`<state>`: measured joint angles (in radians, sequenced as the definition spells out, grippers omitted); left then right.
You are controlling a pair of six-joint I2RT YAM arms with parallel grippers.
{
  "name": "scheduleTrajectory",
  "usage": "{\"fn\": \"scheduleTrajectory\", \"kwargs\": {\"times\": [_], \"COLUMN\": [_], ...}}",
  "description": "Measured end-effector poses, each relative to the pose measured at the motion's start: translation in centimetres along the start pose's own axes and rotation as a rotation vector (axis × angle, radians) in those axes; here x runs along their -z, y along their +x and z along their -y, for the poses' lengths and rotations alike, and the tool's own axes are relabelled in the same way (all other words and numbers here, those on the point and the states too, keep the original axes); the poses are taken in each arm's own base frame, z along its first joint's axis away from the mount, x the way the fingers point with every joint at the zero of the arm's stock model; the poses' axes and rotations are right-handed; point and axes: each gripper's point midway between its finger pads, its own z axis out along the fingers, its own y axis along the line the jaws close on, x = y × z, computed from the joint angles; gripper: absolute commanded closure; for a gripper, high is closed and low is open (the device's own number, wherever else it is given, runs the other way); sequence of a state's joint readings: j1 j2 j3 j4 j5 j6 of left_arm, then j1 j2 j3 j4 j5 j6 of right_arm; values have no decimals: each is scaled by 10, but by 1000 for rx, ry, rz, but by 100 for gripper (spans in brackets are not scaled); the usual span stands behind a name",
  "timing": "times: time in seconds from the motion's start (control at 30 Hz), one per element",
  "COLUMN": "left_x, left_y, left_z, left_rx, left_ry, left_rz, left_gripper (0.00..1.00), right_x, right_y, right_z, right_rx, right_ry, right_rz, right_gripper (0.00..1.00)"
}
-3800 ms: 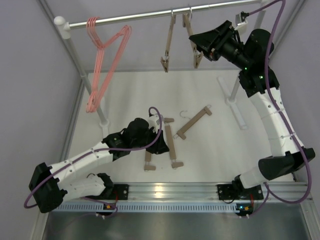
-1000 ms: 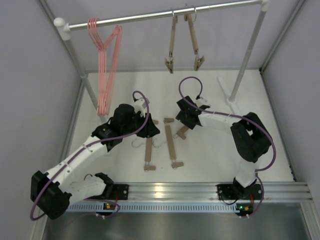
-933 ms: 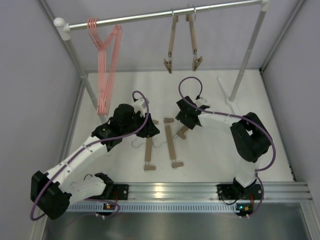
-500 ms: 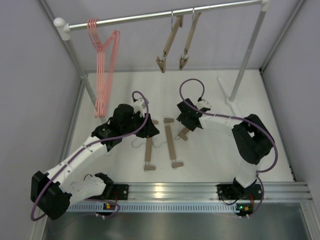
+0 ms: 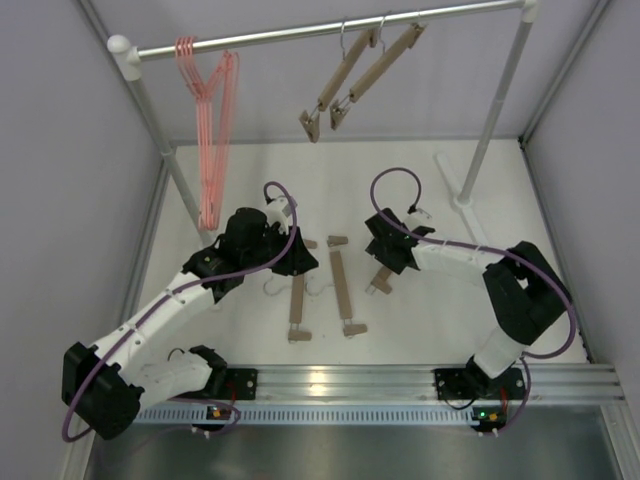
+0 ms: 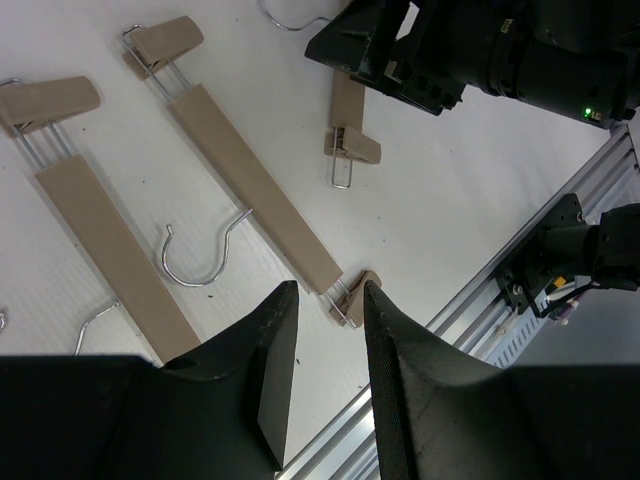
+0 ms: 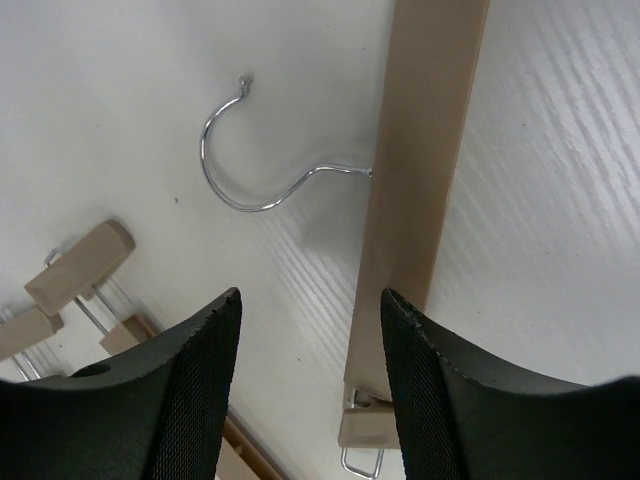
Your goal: Organize the hangers
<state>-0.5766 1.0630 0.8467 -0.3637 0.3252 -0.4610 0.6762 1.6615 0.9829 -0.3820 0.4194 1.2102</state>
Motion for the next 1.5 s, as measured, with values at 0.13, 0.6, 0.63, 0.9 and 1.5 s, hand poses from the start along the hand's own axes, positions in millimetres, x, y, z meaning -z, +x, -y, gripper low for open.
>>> {"fn": "scheduleTrajectory", "kwargs": {"times": [0.13, 0.6, 0.63, 0.9, 1.5], "left_x": [0, 0, 0, 0, -1], "left_y": [0, 0, 0, 0, 7], "left_z": [0, 0, 0, 0, -4], "left_rx": [1, 2, 2, 2, 8], "left_ry": [0, 0, 0, 2, -7], "left_rz": [0, 0, 0, -2, -19], "left_gripper": [63, 63, 63, 63, 63], "right_x": [7, 28, 28, 15, -3], "right_y": [1, -12, -12, -2, 16], "right_z": [14, 30, 31, 38, 37], "right_rx": [22, 69, 71, 100, 144], "right_ry": [19, 58, 60, 113, 158], "right_rz": [-4, 27, 27, 2, -28], "right_gripper": [44, 44, 44, 44, 60]}}
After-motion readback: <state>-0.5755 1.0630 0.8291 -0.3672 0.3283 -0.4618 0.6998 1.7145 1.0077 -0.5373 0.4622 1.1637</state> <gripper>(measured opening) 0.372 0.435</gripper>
